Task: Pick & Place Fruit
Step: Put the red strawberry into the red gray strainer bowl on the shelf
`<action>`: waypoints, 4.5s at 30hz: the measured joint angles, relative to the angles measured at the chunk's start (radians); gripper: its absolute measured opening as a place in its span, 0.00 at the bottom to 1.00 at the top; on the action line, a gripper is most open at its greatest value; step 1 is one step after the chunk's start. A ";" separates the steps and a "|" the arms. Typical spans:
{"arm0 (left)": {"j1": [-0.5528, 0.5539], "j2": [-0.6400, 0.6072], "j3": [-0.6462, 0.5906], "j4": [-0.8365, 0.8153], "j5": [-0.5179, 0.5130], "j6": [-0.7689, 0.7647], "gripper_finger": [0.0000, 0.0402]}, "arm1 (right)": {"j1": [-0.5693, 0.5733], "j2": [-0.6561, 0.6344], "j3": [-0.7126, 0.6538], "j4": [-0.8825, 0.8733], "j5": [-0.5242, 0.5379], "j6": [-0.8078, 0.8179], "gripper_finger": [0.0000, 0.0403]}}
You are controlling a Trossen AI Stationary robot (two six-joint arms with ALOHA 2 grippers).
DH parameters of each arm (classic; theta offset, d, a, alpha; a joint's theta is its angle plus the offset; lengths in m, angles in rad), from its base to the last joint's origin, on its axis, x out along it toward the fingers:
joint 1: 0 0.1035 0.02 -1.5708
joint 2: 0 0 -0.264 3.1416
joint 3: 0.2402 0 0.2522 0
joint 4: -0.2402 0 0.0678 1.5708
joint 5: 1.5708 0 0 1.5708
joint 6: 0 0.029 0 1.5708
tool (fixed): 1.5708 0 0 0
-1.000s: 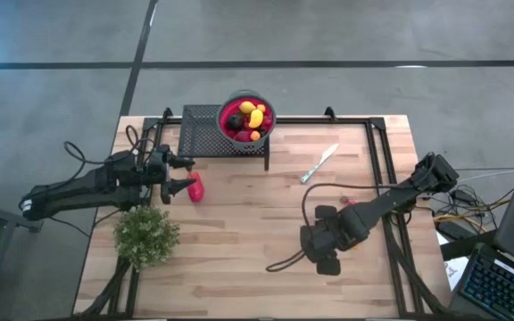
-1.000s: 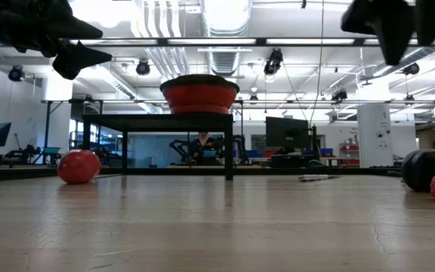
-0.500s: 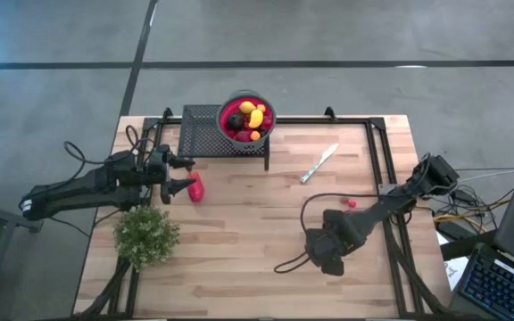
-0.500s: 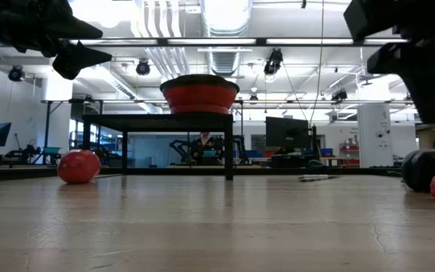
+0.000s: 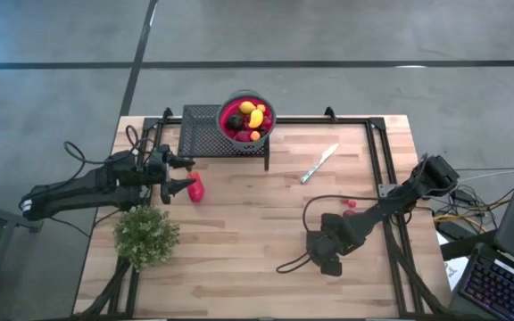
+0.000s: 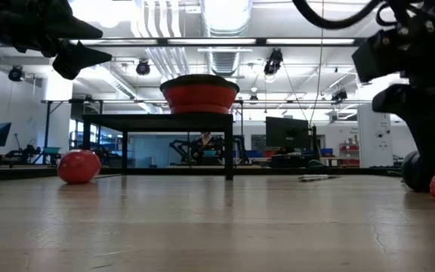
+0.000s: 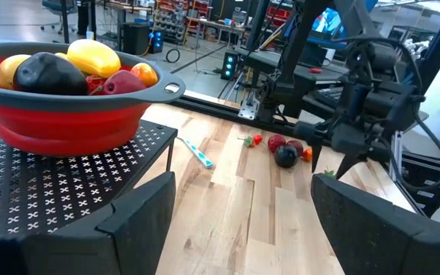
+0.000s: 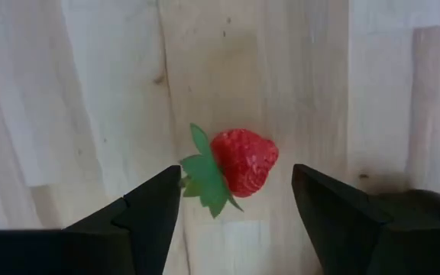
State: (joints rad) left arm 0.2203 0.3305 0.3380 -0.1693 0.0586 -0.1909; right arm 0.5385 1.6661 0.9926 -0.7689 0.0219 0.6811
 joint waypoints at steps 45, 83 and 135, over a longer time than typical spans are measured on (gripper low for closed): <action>0.000 0.000 0.000 0.000 0.000 0.000 0.78 | -0.002 -0.001 -0.112 0.093 -0.031 0.072 0.50; 0.000 0.000 0.000 0.000 0.000 0.000 0.78 | -0.164 0.001 -0.082 0.236 -0.024 -0.050 0.37; 0.000 0.000 0.000 0.000 0.000 0.000 0.78 | -0.923 0.007 0.599 0.346 -0.020 -0.637 0.42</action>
State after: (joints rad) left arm 0.2199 0.3309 0.3380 -0.1694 0.0586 -0.1905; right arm -0.3844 1.6730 1.5921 -0.4233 0.0015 0.0441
